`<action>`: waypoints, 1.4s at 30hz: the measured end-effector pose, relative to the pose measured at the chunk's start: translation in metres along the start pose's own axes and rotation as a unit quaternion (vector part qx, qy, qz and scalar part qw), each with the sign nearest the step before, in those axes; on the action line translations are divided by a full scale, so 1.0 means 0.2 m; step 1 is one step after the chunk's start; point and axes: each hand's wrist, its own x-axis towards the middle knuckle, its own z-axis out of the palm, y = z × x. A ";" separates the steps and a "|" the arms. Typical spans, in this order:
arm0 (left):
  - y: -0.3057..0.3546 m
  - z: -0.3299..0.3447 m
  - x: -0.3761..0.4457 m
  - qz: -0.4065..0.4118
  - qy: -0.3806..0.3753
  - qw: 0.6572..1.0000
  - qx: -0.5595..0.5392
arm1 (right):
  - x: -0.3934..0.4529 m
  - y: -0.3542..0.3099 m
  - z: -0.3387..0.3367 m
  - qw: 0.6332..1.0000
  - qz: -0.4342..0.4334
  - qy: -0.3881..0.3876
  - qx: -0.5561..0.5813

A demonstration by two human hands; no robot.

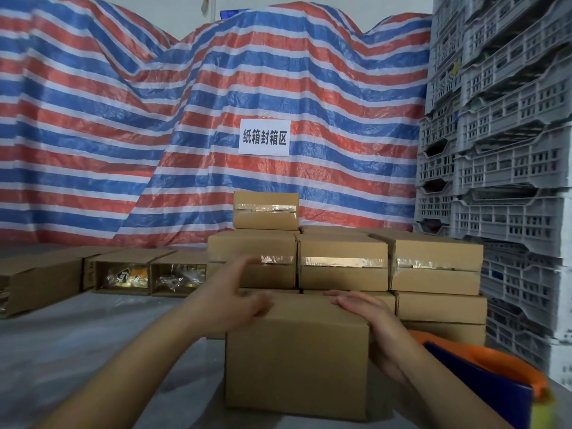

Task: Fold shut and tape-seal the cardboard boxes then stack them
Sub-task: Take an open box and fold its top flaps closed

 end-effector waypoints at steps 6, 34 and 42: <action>0.24 0.18 0.02 0.115 -0.108 0.953 0.259 | -0.01 -0.01 -0.01 1.000 -0.002 -0.011 0.020; 0.19 0.26 0.01 0.099 -0.111 0.935 0.321 | -0.31 0.01 -0.49 0.599 0.081 0.214 -0.768; 0.21 0.23 0.02 0.050 -0.145 0.958 0.243 | -0.31 -0.03 -0.48 0.644 -0.031 0.267 -0.717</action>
